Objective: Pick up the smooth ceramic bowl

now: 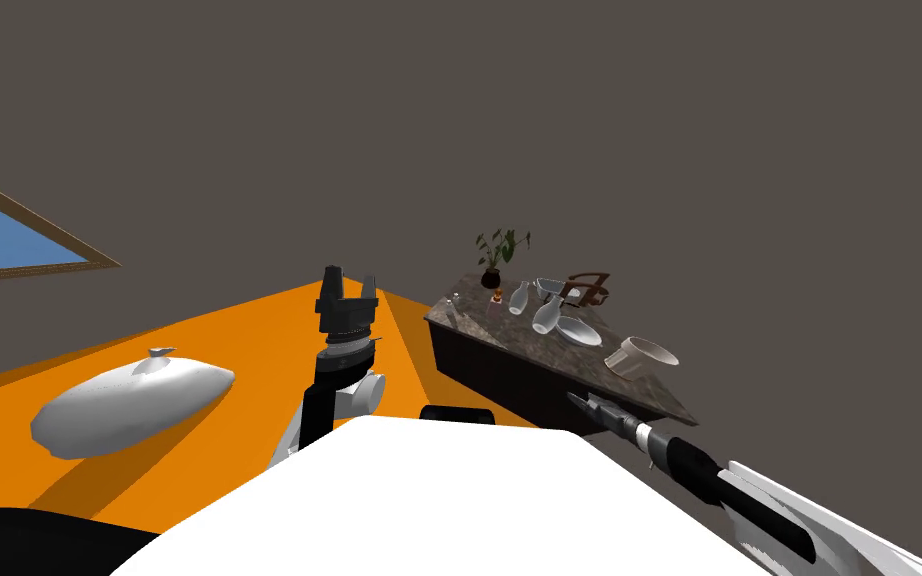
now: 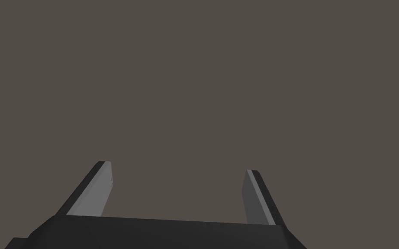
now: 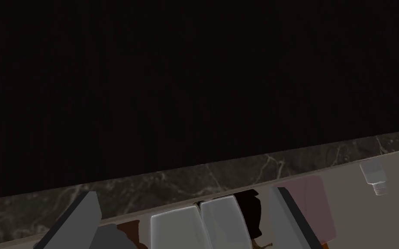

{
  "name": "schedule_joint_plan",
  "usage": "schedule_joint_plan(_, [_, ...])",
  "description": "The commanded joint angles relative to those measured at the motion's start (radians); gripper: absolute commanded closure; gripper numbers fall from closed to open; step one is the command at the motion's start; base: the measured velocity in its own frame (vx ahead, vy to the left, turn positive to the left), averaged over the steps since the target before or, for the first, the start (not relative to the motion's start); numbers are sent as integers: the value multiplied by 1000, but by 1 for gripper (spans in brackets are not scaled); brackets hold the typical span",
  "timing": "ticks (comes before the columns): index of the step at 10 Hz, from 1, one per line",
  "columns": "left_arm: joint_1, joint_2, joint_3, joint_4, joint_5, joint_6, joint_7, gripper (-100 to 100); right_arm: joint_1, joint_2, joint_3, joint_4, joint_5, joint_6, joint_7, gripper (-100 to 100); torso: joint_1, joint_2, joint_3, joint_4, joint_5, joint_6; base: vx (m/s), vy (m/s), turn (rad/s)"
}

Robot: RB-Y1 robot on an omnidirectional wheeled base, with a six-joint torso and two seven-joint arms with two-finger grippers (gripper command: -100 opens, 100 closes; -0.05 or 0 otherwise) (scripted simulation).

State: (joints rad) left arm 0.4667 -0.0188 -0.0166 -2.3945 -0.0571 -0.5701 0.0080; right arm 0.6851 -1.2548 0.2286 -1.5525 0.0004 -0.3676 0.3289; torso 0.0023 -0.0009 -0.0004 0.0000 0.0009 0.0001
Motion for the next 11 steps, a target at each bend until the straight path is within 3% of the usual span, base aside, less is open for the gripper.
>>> schedule_joint_plan(1, [0, 0, 0, 0, 0, 0, 0, 0, 8, -50, 18, 31, 5, 13, 13, -100, 0, 0, 0, 0, 0, 0, 15, 56, 121])
schedule_joint_plan(11, [0, 0, 0, 0, 0, 0, 0, 0, 36, -307, 76, 122, 16, 50, 35, -100, -1, 0, 0, 0, 0, 0, 9, 36, 85])
